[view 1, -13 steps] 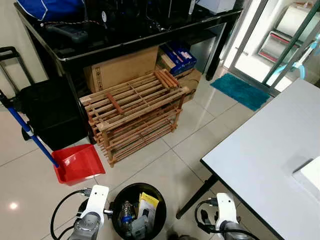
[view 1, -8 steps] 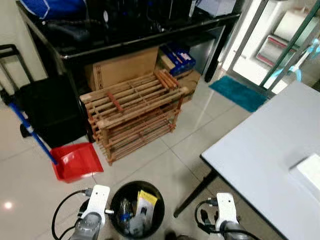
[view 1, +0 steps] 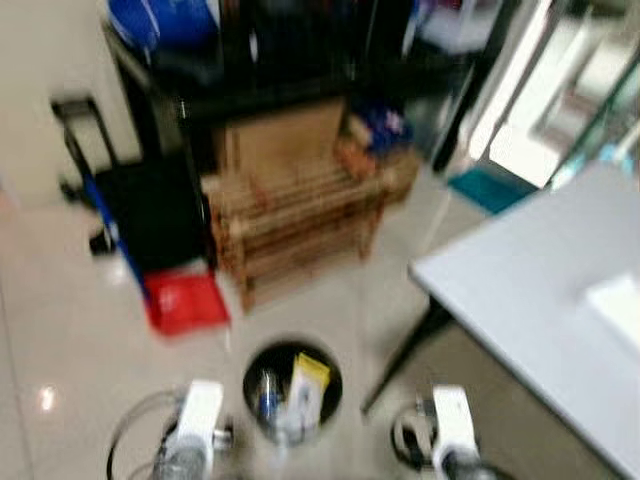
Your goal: Picking trash to rubbish bin
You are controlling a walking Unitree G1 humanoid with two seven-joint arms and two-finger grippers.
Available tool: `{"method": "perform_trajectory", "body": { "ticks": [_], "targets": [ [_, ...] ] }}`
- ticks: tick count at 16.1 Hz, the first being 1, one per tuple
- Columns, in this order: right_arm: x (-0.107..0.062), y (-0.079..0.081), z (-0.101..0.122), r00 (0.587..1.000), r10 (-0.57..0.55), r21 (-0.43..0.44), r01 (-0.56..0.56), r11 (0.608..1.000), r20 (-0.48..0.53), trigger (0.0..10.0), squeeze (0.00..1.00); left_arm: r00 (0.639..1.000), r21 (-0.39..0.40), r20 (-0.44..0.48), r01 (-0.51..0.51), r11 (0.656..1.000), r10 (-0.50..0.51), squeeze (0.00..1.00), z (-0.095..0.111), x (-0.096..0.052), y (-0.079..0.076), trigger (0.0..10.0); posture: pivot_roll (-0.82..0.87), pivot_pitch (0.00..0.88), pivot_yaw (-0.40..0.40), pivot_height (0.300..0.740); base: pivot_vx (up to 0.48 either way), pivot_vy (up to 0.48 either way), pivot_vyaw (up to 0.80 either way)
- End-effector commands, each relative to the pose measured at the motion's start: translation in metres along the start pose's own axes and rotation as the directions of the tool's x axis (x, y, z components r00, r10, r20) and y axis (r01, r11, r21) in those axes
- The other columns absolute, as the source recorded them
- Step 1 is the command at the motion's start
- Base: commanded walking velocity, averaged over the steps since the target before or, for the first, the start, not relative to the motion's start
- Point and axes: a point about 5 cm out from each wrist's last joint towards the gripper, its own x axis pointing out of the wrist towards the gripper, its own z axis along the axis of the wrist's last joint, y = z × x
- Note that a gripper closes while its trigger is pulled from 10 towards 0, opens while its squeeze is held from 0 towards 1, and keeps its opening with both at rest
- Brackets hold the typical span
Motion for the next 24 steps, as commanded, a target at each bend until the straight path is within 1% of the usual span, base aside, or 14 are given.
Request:
{"method": "perform_trajectory", "body": {
  "ticks": [1,7,10,13,18,22,24],
  "targets": [
    [-0.0008,-0.0016,-0.0027,1.0,-0.002,-0.003,0.002,1.0,-0.004,10.0,0.0,1.0,0.005,0.002,-0.003,1.0,0.003,0.0,-0.0009,-0.0003,0.0011,10.0,0.0,0.045,-0.095,0.74,-0.24,0.0,0.0],
    [-0.0013,-0.0054,-0.0029,1.0,-0.011,0.013,0.011,1.0,-0.004,10.0,0.0,1.0,0.0,0.005,-0.001,1.0,0.001,0.0,0.0005,0.0,0.0004,10.0,0.0,0.052,-0.098,0.74,-0.201,0.0,0.0],
    [-0.0016,-0.0072,-0.0031,1.0,-0.017,0.019,0.017,1.0,-0.005,10.0,0.0,1.0,-0.003,0.006,0.0,1.0,0.0,0.0,0.0004,-0.0001,0.0001,10.0,0.0,0.055,-0.099,0.74,-0.08,0.0,0.0],
    [-0.0013,-0.0075,-0.0021,1.0,-0.016,0.021,0.016,1.0,-0.003,10.0,0.0,1.0,-0.005,0.008,0.001,1.0,-0.001,0.0,0.0011,0.0001,-0.0003,10.0,0.0,0.057,-0.099,0.74,-0.08,0.0,0.0],
    [-0.0009,-0.0066,-0.001,1.0,-0.011,0.02,0.011,1.0,-0.004,10.0,0.0,1.0,-0.017,0.015,0.005,1.0,-0.005,0.0,0.0024,0.0003,-0.001,10.0,0.0,0.061,-0.101,0.74,-0.249,0.0,0.0],
    [-0.0009,-0.0063,-0.0012,1.0,-0.007,0.022,0.007,1.0,-0.006,10.0,0.0,1.0,-0.02,0.016,0.01,1.0,-0.01,0.0,0.0028,0.0003,-0.0023,10.0,0.0,0.064,-0.102,0.74,0.0,0.0,0.0],
    [-0.0009,-0.0059,-0.0015,1.0,-0.004,0.023,0.004,1.0,-0.007,10.0,0.0,1.0,-0.027,0.02,0.014,1.0,-0.014,0.0,0.0033,0.0004,-0.0034,10.0,0.0,0.064,-0.102,0.74,-0.27,0.0,0.0]
  ]
}}
